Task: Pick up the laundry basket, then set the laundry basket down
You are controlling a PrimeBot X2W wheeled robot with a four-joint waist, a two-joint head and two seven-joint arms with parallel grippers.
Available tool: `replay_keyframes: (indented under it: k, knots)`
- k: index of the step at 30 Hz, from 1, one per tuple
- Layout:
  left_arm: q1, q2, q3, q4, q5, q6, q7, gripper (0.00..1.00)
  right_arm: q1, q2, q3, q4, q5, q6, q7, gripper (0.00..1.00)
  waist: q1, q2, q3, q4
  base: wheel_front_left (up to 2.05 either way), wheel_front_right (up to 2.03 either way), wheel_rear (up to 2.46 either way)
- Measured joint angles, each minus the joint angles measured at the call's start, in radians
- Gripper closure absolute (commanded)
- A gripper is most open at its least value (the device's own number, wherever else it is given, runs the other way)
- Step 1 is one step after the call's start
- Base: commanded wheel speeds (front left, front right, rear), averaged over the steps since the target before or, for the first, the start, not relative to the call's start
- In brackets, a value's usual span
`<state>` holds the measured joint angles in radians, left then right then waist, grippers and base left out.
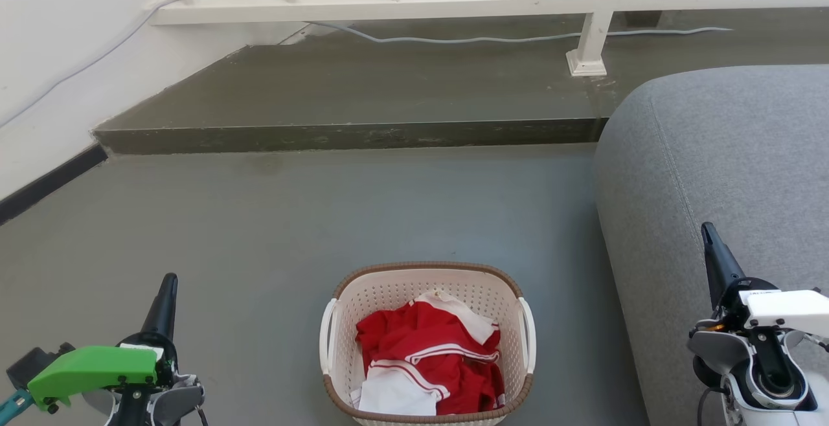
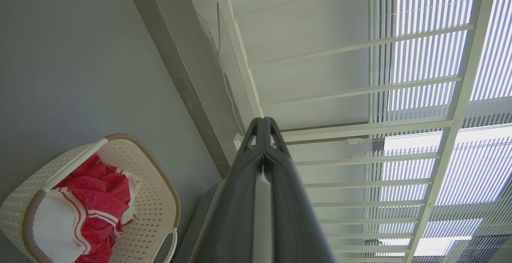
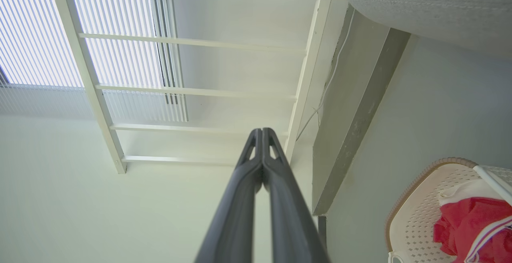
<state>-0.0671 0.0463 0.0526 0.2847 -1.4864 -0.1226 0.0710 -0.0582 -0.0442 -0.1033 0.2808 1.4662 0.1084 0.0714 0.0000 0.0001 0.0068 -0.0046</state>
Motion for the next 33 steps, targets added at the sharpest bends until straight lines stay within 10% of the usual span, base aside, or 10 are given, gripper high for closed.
replay_keyframes:
  k: [33]
  knots:
    - [0.000, -0.009, 0.028, -0.005, -0.113, 0.000, 0.038, 1.00, -0.002, 0.005, -0.032, 0.000, 0.135, 0.006, 0.037, 1.00, 0.0000, 0.0000, -0.004, 0.005, 0.00, 0.00, 0.00]
